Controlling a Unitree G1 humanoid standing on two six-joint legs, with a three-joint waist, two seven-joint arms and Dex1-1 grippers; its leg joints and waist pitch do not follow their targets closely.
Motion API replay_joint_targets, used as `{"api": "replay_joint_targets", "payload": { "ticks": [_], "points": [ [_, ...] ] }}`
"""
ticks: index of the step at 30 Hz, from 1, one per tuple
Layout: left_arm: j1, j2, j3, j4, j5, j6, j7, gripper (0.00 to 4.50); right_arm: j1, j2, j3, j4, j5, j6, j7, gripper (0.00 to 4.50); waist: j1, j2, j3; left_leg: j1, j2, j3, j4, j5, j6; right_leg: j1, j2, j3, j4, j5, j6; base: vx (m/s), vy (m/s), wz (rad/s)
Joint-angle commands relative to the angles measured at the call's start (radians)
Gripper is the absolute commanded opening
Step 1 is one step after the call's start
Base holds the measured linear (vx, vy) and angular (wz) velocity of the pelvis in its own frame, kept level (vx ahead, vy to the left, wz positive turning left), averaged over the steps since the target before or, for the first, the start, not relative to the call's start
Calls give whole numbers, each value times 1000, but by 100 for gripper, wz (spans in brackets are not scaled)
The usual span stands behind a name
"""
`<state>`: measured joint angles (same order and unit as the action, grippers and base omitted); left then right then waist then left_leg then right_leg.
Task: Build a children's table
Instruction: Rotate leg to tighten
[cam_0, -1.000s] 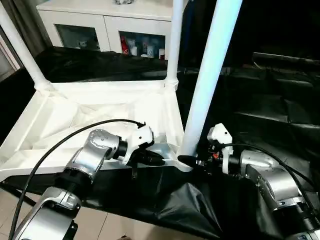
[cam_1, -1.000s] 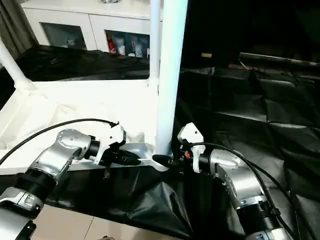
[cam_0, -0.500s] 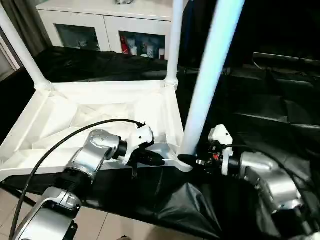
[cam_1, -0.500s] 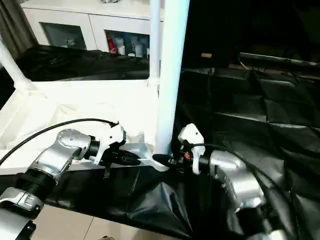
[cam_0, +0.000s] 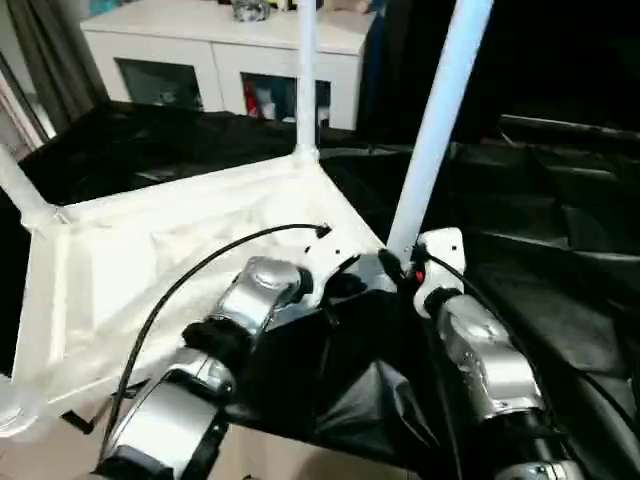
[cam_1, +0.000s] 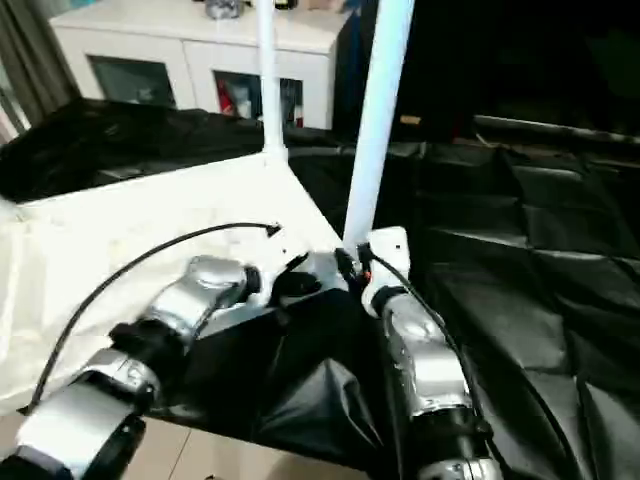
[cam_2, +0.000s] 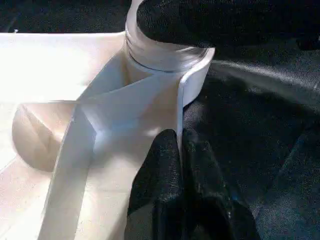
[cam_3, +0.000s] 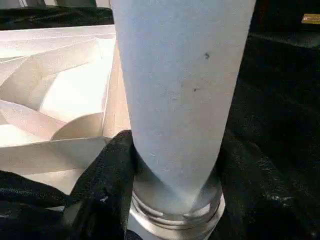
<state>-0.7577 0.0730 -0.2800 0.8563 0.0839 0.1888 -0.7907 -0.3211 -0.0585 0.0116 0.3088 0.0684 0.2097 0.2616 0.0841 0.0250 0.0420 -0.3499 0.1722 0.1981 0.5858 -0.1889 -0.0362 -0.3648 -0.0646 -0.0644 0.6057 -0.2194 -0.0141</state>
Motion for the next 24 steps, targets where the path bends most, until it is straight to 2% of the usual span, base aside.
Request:
{"api": "replay_joint_targets", "payload": {
  "ticks": [1,2,3,4,5,7,8,9,11,12,13,15,17,18,20,21,23,24],
  "points": [
    [-12,-10,-9,27,10,-21,6,0,10,21,109,0,47,-21,165,241,-6,-7,-39,11,66,-43,-84,-298,-4,15,-101,62,-103,-318,-149,0,0,0],
    [-8,-1,-12,20,8,-27,-16,0,12,7,108,-8,55,-29,192,259,-7,-8,-40,9,66,-43,-84,-295,0,17,-101,62,-102,-312,-152,0,0,0],
    [1,17,-19,3,4,-38,-63,0,16,-21,106,-23,70,-43,241,271,-4,-10,-41,6,66,-41,-82,-278,17,22,-103,63,-100,-291,-156,0,0,0],
    [5,26,-22,-2,2,-42,-79,0,15,-34,101,-26,71,-41,259,271,-3,-9,-42,5,67,-41,-81,-272,21,22,-104,63,-99,-282,-160,0,0,0],
    [10,37,-24,-9,-1,-57,-96,0,14,-51,97,-27,72,-43,282,290,-5,-12,-43,-1,67,-42,-82,-248,28,27,-104,62,-94,-258,-168,0,0,0],
    [18,50,-23,-21,-9,-59,-122,0,9,-72,91,-24,68,-45,296,313,-5,-13,-46,1,66,-39,-77,-210,39,26,-103,61,-90,-206,-182,0,0,0],
    [38,80,-22,-54,-25,-80,-189,0,0,-117,88,-15,55,-56,328,313,-5,-12,-46,0,66,-38,-76,-202,42,27,-102,61,-88,-192,-189,0,0,0],
    [55,100,-19,-83,-42,-88,-237,0,-4,-151,91,-11,44,-70,355,319,-5,-13,-51,-5,66,-37,-72,-164,54,33,-103,59,-81,-139,-202,0,0,0],
    [74,121,-16,-119,-60,-79,-282,0,-2,-186,92,-17,53,-73,409,336,-6,-13,-55,-7,66,-34,-66,-121,76,35,-99,59,-71,-58,-223,0,0,0],
    [97,157,-25,-165,-72,-68,-345,0,6,-223,93,-45,93,-44,503,336,-3,-11,-59,-9,64,-35,-61,-95,94,36,-98,58,-62,-1,-233,0,0,0],
    [104,169,-29,-178,-75,-64,-366,0,8,-235,94,-53,105,-36,535,336,-3,-13,-61,-12,67,-34,-60,-79,105,37,-98,59,-57,32,-239,0,0,0],
    [123,193,-37,-209,-84,-65,-413,0,14,-255,97,-72,129,-18,594,336,1,-11,-59,-13,70,-31,-57,-64,135,31,-94,53,-51,80,-254,0,0,0],
    [138,209,-38,-230,-93,-67,-441,0,19,-271,104,-86,150,-6,643,336,3,-10,-56,-11,72,-30,-58,-85,129,27,-93,52,-56,37,-256,0,0,0],
    [153,224,-36,-248,-101,-64,-461,0,23,-292,119,-89,152,-19,684,336,5,-14,-55,-9,74,-30,-60,-108,120,27,-95,52,-59,-3,-252,0,0,0],
    [160,228,-32,-258,-102,-60,-463,0,24,-300,127,-86,153,-28,694,336,5,-12,-52,-9,74,-30,-63,-132,99,25,-97,53,-64,-62,-245,0,0,0],
    [165,232,-26,-262,-101,-60,-459,0,26,-304,132,-87,164,-23,709,311,6,-14,-51,-6,73,-30,-64,-144,88,24,-96,54,-68,-95,-238,0,0,0],
    [173,238,-18,-271,-112,-50,-467,0,30,-308,133,-100,181,-12,734,311,5,-13,-50,-7,73,-31,-65,-149,78,25,-99,56,-71,-125,-229,0,0,0],
    [177,241,-17,-277,-115,-48,-468,0,33,-310,132,-107,190,-2,746,290,5,-13,-49,-7,72,-31,-66,-148,76,25,-97,55,-72,-132,-226,0,0,0]
  ]
}}
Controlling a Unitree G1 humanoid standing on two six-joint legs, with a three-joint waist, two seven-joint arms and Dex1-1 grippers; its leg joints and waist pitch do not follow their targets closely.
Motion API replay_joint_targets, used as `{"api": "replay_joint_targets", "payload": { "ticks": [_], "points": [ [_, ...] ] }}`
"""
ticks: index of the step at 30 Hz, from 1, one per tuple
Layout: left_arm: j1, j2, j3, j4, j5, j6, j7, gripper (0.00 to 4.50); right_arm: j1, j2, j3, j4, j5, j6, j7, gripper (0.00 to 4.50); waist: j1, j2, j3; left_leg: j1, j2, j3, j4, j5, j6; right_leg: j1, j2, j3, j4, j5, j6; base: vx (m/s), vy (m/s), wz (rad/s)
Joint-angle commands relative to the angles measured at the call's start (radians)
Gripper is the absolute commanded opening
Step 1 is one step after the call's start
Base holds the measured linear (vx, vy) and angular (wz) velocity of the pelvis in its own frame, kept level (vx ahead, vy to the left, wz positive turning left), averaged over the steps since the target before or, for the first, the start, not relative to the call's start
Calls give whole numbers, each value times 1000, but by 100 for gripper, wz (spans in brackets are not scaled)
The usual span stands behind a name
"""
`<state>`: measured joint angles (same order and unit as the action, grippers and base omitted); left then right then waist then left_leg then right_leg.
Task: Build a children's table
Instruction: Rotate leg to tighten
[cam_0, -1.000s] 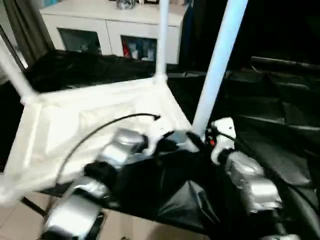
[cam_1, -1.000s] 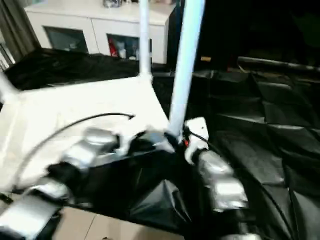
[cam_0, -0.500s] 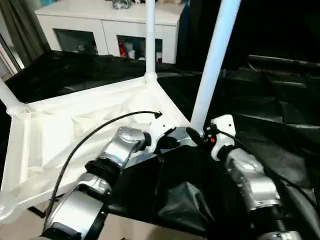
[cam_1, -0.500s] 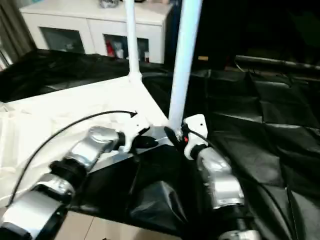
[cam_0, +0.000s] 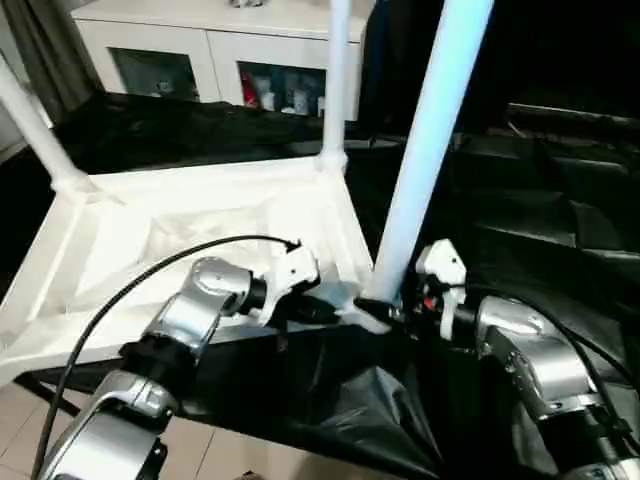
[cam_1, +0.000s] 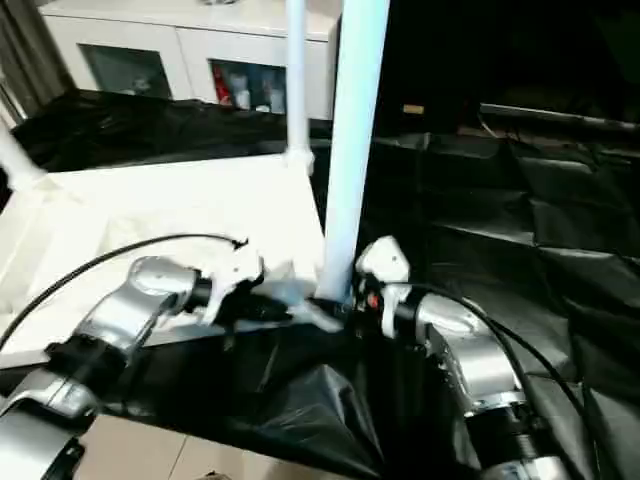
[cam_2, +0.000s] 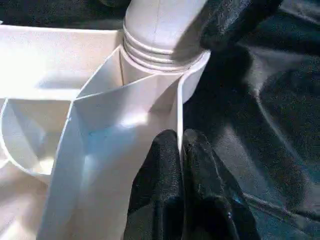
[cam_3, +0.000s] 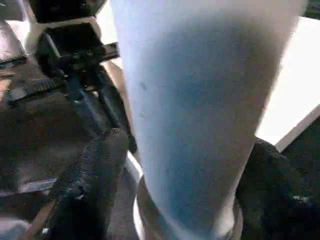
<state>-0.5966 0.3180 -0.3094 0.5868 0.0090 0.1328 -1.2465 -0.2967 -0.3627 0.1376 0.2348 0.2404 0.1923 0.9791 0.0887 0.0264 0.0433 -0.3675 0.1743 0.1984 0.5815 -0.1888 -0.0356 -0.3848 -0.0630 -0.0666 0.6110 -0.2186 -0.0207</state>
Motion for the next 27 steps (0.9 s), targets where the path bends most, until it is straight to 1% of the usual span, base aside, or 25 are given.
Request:
{"api": "replay_joint_targets", "payload": {
  "ticks": [1,2,3,5,7,8,10,12,13,15,16,17,18,19,20,21,22,23,24,25,26,27],
  "points": [
    [20,-1,13,-12,-42,11,-15,0,11,-8,7,-39,22,20,37,279,1,-18,-51,11,70,-32,-61,-144,75,45,-99,58,-76,-133,-216,0,0,0],
    [24,2,15,-16,-44,14,-18,0,12,-11,6,-43,25,23,47,279,1,-16,-53,9,69,-31,-60,-133,76,45,-98,58,-74,-120,-215,0,0,0],
    [27,5,17,-18,-45,16,-19,0,13,-13,6,-45,27,28,54,264,1,-15,-53,9,68,-31,-60,-130,76,45,-97,58,-73,-114,-216,0,0,0],
    [35,11,19,-25,-46,22,-24,0,15,-15,5,-48,33,38,66,257,2,-17,-54,9,68,-31,-58,-116,83,46,-97,58,-71,-94,-217,0,0,0],
    [37,12,19,-29,-47,24,-26,0,17,-16,7,-49,32,37,68,232,2,-16,-55,9,67,-31,-58,-112,86,44,-96,57,-71,-90,-219,0,0,0],
    [41,15,18,-35,-48,28,-29,0,17,-17,10,-48,33,37,72,224,2,-17,-55,9,67,-31,-57,-111,86,45,-97,56,-70,-88,-220,0,0,0],
    [46,17,19,-42,-47,32,-25,0,23,-17,20,-45,33,31,69,209,2,-13,-55,8,67,-32,-57,-107,86,45,-96,56,-69,-79,-222,0,0,0],
    [43,14,16,-39,-39,36,-10,0,29,-8,19,-44,27,32,47,205,1,-15,-55,9,66,-31,-57,-112,85,45,-95,56,-70,-83,-221,0,0,0],
    [38,10,15,-32,-32,34,6,0,32,1,17,-41,18,32,23,203,1,-13,-55,10,67,-31,-57,-115,83,44,-96,56,-71,-88,-221,0,0,0],
    [22,-7,17,-5,-13,41,55,0,39,33,8,-22,-12,19,-49,201,-2,-14,-52,9,65,-31,-59,-130,71,42,-97,57,-75,-121,-215,0,0,0],
    [-2,-34,22,36,9,40,128,0,47,71,4,2,-51,6,-146,199,-1,-13,-51,12,65,-32,-60,-141,65,41,-97,56,-78,-142,-211,0,0,0],
    [-6,-38,23,41,12,40,137,0,48,75,4,5,-56,4,-158,198,-5,-14,-46,14,64,-32,-64,-171,48,37,-96,56,-86,-199,-201,0,0,0],
    [-26,-58,23,72,28,43,186,0,52,109,-6,20,-69,8,-229,198,-7,-13,-43,17,63,-33,-66,-200,30,35,-97,57,-92,-262,-188,0,0,0],
    [-41,-73,23,96,41,40,227,0,54,134,-14,30,-79,12,-282,196,-5,-13,-44,21,64,-35,-67,-214,19,36,-99,57,-94,-293,-180,0,0,0],
    [-61,-95,30,124,51,54,283,0,57,162,-24,39,-92,16,-349,196,-7,-11,-42,22,64,-37,-70,-237,8,34,-100,59,-99,-340,-165,0,0,0],
    [-87,-124,38,159,59,72,348,0,58,200,-40,47,-106,28,-437,196,-8,-8,-42,24,66,-39,-73,-243,-1,32,-99,59,-99,-343,-161,0,0,0],
    [-115,-155,46,197,69,86,421,0,58,237,-56,54,-121,38,-525,196,-11,-7,-39,30,68,-39,-78,-276,-18,25,-96,60,-104,-358,-156,0,0,0],
    [-118,-158,47,201,70,87,429,0,58,241,-57,55,-123,39,-534,195,-11,-7,-38,36,66,-42,-78,-318,-32,23,-98,60,-108,-392,-148,0,0,0],
    [-133,-173,49,219,73,96,459,0,55,257,-65,63,-135,41,-582,195,-11,-9,-37,37,64,-41,-79,-331,-31,25,-101,62,-112,-403,-142,0,0,0],
    [-146,-188,52,238,77,102,493,0,51,275,-72,73,-143,47,-623,195,-10,-6,-37,37,66,-44,-80,-335,-31,25,-104,63,-112,-404,-142,0,0,0],
    [-164,-207,52,263,82,109,533,0,45,299,-84,85,-157,44,-679,195,-12,-5,-36,37,64,-44,-82,-343,-31,24,-103,63,-115,-410,-136,0,0,0],
    [-182,-229,55,292,88,108,571,0,35,324,-93,101,-174,46,-733,195,-12,2,-37,41,64,-45,-82,-354,-34,23,-103,63,-116,-412,-137,0,0,0]
  ]
}}
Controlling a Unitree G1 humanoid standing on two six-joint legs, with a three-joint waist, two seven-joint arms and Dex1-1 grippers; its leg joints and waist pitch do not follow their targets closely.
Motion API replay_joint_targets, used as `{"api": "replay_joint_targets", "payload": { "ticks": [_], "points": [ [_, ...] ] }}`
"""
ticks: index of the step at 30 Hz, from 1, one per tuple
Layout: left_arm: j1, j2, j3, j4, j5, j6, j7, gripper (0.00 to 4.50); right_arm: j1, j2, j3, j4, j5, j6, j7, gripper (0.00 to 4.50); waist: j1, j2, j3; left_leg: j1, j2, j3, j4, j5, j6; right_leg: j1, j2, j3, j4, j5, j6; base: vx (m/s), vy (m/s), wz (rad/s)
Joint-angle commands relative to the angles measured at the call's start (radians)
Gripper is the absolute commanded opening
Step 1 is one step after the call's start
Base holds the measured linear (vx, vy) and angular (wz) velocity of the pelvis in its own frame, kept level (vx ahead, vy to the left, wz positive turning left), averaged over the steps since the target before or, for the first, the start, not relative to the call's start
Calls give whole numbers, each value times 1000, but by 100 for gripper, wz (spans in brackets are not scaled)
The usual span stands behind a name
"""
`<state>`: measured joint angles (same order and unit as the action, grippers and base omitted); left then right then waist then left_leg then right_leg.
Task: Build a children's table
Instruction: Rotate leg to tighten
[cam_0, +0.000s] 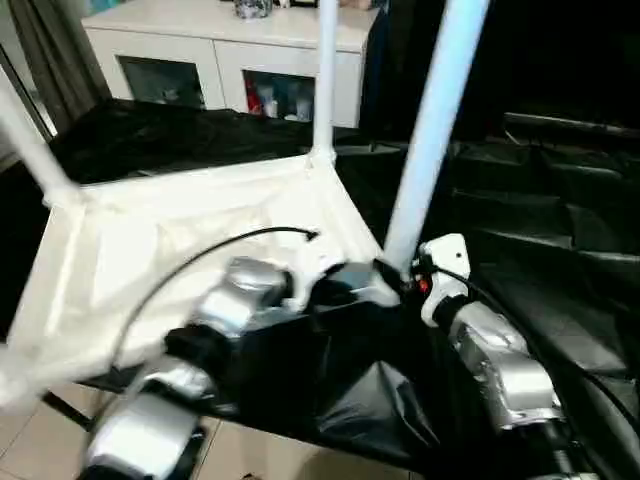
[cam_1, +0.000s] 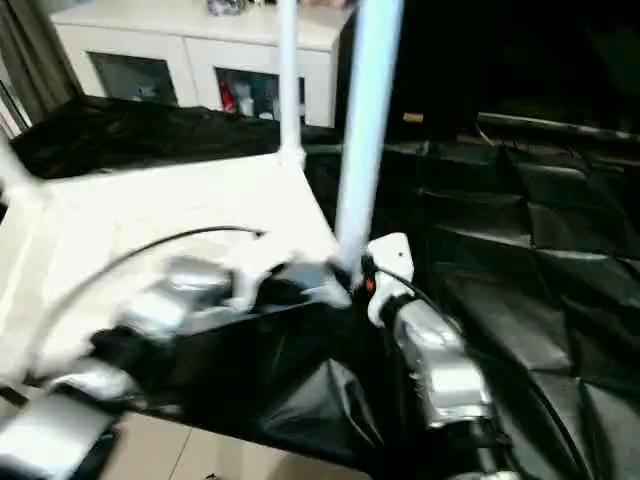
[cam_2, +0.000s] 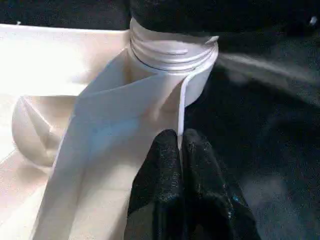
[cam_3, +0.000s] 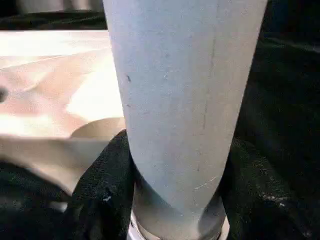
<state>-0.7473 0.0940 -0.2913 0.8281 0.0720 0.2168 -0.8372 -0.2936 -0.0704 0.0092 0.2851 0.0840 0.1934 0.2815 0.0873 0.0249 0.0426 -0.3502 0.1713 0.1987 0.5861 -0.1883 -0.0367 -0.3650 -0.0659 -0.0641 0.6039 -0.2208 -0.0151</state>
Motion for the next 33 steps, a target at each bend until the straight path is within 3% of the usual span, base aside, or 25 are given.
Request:
{"api": "replay_joint_targets", "payload": {
  "ticks": [1,4,6,8,9,10,12,15,16,18,20,26,29,33],
  "points": [
    [-44,-22,42,72,27,21,198,0,20,51,31,65,-26,46,-69,195,-12,1,-36,28,67,-47,-88,-377,-41,1,-100,60,-112,-418,-138,0,0,0],
    [-67,-51,46,114,28,1,225,0,-9,77,38,89,-34,26,-84,195,-10,2,-43,18,67,-46,-90,-320,-28,13,-99,61,-105,-313,-147,0,0,0],
    [-68,-45,36,118,34,-26,191,0,-20,67,51,87,-25,-5,-36,195,-10,3,-46,9,69,-44,-89,-262,-7,22,-99,60,-93,-196,-170,0,0,0],
    [-57,-32,27,107,32,-52,150,0,-26,46,55,77,-4,-22,20,195,-8,2,-47,12,68,-41,-85,-270,2,22,-101,61,-95,-200,-178,0,0,0],
    [-52,-26,22,106,28,-73,122,0,-29,35,53,70,11,-27,59,251,-6,-2,-48,7,66,-41,-83,-252,16,27,-103,61,-93,-190,-182,0,0,0],
    [-46,-17,21,103,24,-86,99,0,-32,19,51,56,38,-5,113,264,-6,-2,-48,5,67,-40,-83,-241,22,29,-103,61,-92,-185,-183,0,0,0],
    [-39,-5,20,103,17,-110,66,0,-37,-8,54,40,61,18,176,270,-4,-4,-48,-1,66,-39,-80,-213,51,33,-103,59,-91,-172,-185,0,0,0],
    [-33,15,22,106,10,-118,36,0,-47,-55,61,30,69,27,249,307,-8,-6,-48,-5,66,-40,-79,-191,56,36,-102,56,-91,-184,-184,0,0,0],
    [-24,30,22,99,3,-128,-4,0,-50,-87,68,19,75,33,296,307,-11,-7,-48,-3,66,-39,-78,-191,56,34,-102,56,-92,-192,-186,0,0,0],
    [10,71,11,55,-16,-158,-123,0,-43,-157,77,-23,124,68,431,307,-10,-15,-49,-7,66,-40,-76,-164,74,42,-101,56,-89,-178,-193,0,0,0],
    [42,102,-3,7,-35,-164,-216,0,-32,-204,91,-46,138,74,509,307,-12,-9,-50,-6,70,-37,-73,-150,86,35,-101,57,-84,-145,-204,0,0,0],
    [111,175,-39,-104,-74,-144,-395,0,-26,-265,98,-54,141,67,613,307,-15,-8,-57,-7,73,-32,-67,-95,107,32,-95,52,-64,-23,-253,0,0,0],
    [148,215,-43,-186,-102,-105,-481,0,-19,-303,121,-85,162,84,683,307,-7,-6,-59,-8,76,-30,-64,-77,118,28,-93,51,-57,24,-265,0,0,0],
    [165,241,-44,-231,-115,-79,-531,0,-12,-328,140,-104,180,95,746,291,6,-6,-55,-6,77,-29,-67,-118,95,26,-96,53,-64,-64,-245,0,0,0]
  ]
}}
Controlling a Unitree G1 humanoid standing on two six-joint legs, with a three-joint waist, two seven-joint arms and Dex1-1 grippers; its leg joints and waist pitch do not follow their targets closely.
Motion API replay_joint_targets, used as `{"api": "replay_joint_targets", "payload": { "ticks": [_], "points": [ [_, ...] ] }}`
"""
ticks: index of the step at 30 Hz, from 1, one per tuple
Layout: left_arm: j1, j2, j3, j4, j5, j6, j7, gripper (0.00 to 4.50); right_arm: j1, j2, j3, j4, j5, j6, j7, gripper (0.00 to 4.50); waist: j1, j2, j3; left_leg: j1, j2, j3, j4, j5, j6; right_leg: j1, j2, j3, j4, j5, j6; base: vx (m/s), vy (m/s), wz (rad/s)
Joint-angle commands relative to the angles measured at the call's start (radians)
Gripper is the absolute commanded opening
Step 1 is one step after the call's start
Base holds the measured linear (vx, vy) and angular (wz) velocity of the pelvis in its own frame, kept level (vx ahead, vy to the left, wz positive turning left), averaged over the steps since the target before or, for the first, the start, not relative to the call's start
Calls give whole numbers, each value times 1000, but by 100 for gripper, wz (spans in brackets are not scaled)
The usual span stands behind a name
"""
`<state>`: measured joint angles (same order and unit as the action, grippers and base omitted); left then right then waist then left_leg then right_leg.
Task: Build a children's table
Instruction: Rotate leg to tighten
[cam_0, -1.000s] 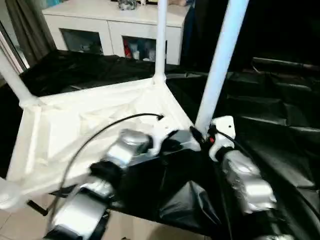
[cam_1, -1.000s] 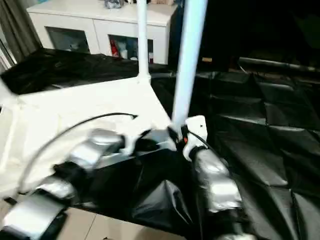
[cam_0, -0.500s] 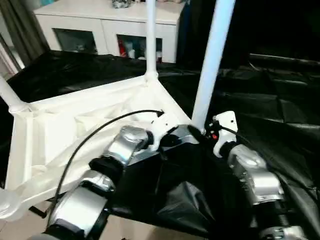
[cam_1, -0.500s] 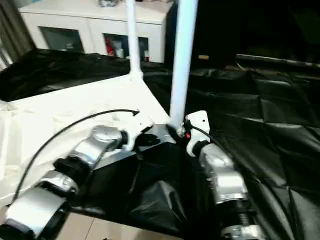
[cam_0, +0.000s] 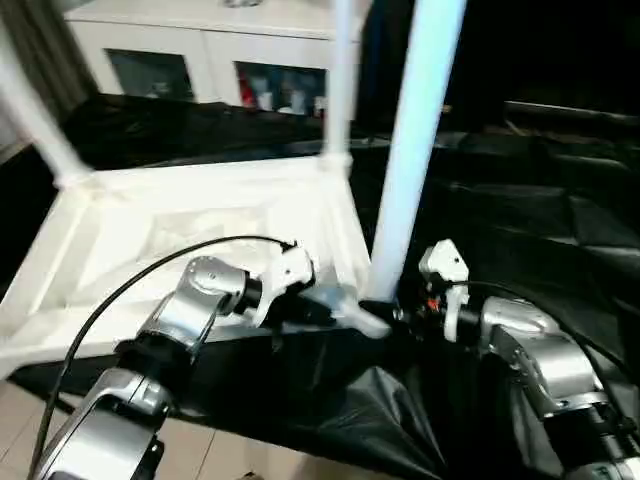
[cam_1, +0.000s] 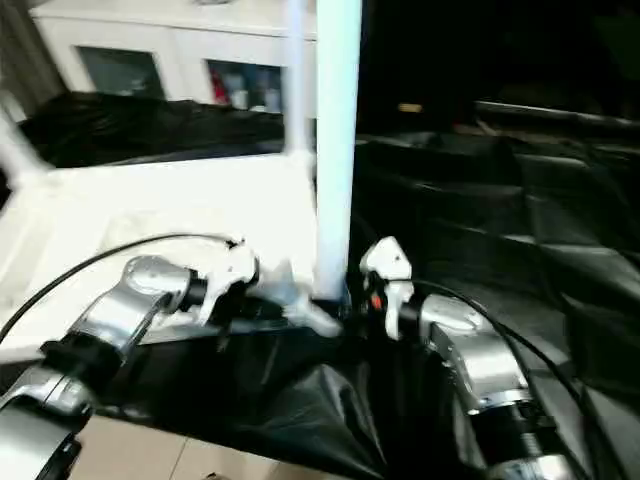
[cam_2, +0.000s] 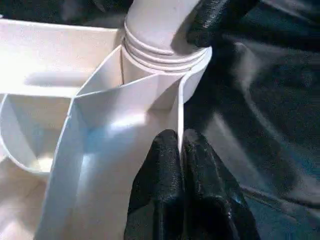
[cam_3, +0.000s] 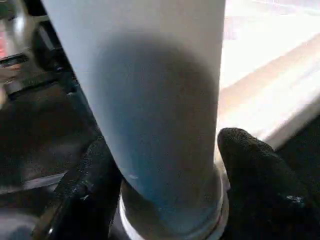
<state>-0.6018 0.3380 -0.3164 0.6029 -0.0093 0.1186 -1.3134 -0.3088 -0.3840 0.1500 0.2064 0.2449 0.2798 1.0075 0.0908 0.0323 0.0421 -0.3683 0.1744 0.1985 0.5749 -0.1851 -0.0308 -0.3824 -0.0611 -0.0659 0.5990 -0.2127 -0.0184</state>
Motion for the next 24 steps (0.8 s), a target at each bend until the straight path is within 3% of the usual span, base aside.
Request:
{"api": "replay_joint_targets", "payload": {
  "ticks": [1,6,13,16,18,21,24],
  "points": [
    [22,2,-19,-14,-36,25,-62,0,4,-16,1,-28,21,9,34,291,3,-14,-53,13,73,-29,-56,-127,85,43,-100,55,-61,-83,-238,0,0,0],
    [29,13,-16,-38,-38,39,-60,0,5,-29,15,-22,18,4,64,235,1,-16,-53,12,71,-30,-56,-131,66,42,-101,56,-63,-116,-226,0,0,0],
    [23,-1,-6,-24,-14,41,-3,0,7,-17,5,2,1,-7,24,211,0,-17,-54,12,69,-30,-53,-121,72,42,-100,56,-62,-100,-228,0,0,0],
    [-29,-62,15,89,43,34,194,0,-5,68,-46,92,-72,-49,-220,204,-5,-18,-48,14,64,-30,-55,-156,48,35,-99,57,-71,-176,-218,0,0,0],
    [-59,-101,27,140,58,44,292,0,-5,129,-85,120,-89,-37,-374,201,-7,-20,-44,23,64,-35,-59,-215,4,30,-102,57,-83,-299,-189,0,0,0],
    [-102,-158,45,203,67,66,414,0,2,209,-133,137,-101,-14,-554,198,-13,-19,-46,22,67,-39,-67,-236,-14,30,-100,60,-82,-295,-172,0,0,0],
    [-137,-200,54,255,79,77,517,0,6,266,-152,146,-114,-8,-665,198,-14,-19,-47,21,64,-37,-65,-235,-8,30,-100,62,-83,-251,-175,0,0,0]
  ]
}}
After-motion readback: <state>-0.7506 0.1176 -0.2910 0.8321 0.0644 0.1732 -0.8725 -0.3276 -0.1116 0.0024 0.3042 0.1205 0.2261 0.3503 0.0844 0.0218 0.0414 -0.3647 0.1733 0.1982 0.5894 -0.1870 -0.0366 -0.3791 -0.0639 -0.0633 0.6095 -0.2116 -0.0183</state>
